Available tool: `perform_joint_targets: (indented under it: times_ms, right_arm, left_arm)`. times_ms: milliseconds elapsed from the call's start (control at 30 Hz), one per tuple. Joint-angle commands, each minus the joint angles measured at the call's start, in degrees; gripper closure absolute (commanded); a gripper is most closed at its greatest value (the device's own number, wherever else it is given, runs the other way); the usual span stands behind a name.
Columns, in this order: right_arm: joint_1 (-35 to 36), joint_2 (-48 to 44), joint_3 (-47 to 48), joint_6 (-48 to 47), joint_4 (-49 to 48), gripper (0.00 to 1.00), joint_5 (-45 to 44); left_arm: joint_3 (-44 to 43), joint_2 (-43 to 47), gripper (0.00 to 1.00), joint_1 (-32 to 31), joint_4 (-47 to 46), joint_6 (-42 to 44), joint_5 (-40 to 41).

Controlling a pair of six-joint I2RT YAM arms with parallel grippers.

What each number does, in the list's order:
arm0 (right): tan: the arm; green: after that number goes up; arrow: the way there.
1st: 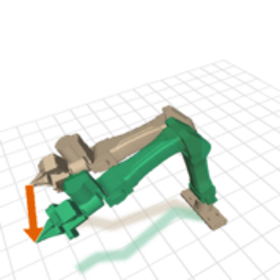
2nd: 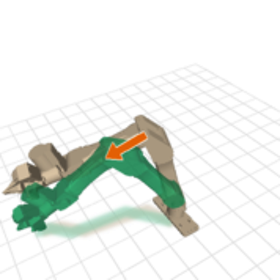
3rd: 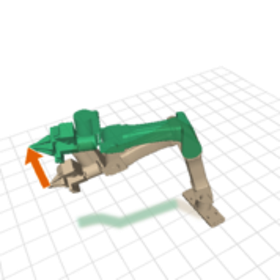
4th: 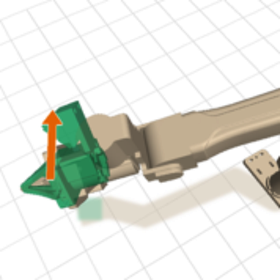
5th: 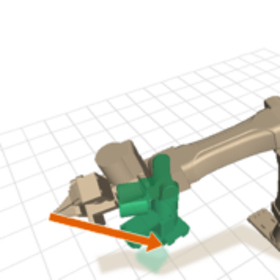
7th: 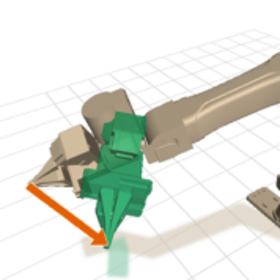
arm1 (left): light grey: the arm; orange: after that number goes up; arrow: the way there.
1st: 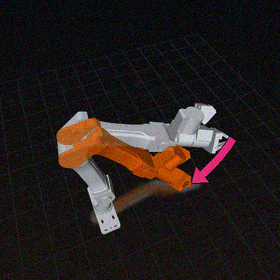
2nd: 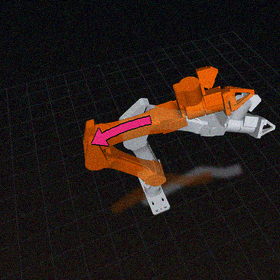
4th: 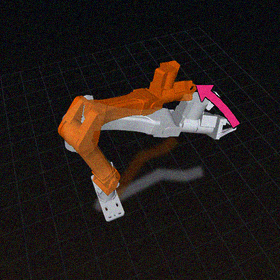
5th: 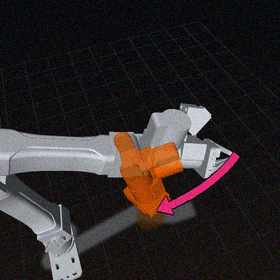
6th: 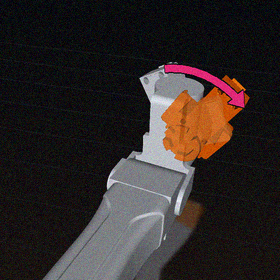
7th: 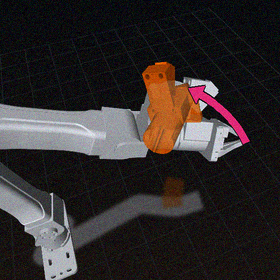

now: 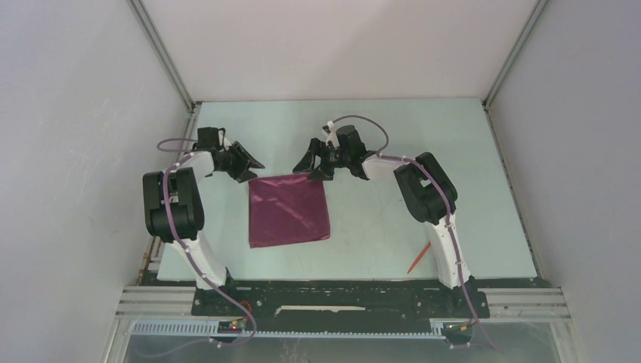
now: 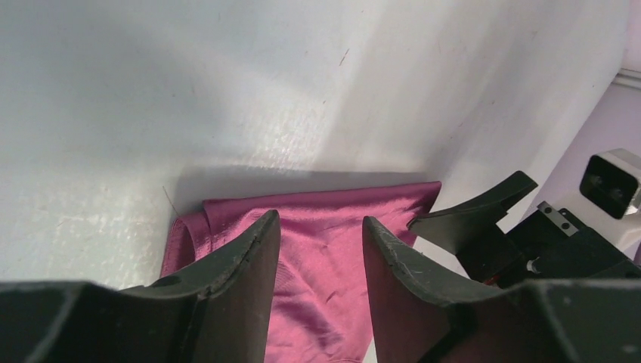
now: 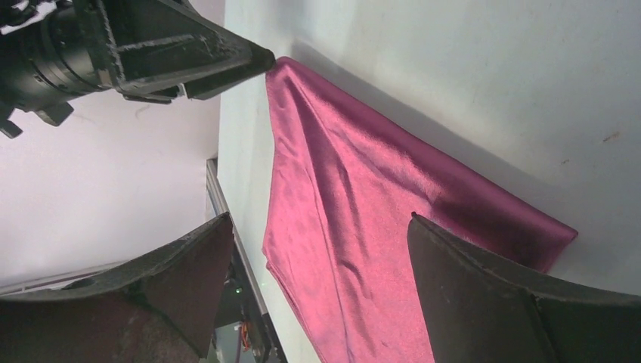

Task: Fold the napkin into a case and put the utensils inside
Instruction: Smooth out the lower triangle-folded napkin at the center of the board, then rotate the lower triangle-folded napkin at the center of the board.

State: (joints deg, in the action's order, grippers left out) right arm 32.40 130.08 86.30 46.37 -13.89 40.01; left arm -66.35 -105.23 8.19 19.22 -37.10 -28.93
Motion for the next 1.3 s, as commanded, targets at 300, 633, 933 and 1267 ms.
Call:
perform_joint_targets:
  times_ms: [300,633,933,1267]
  right_arm:
    - [-2.0,0.1,1.3,-1.6,2.4,0.02,0.6]
    - [-0.4,-19.4,-4.4,-15.2,32.2,0.0,-10.7]
    - [2.7,-30.9,-26.5,-9.4,25.1,0.09,-8.3]
    - [6.5,-28.0,-32.6,-5.8,16.2,0.29,-4.8]
  left_arm:
    - [-0.6,-2.2,0.46,3.2,5.8,2.7,5.1]
    - [-3.0,5.0,0.42,0.6,10.3,5.8,6.2]
    - [6.1,22.3,0.39,-4.7,10.5,7.8,7.9]
    - [12.1,30.8,0.37,-11.1,12.2,10.8,8.3]
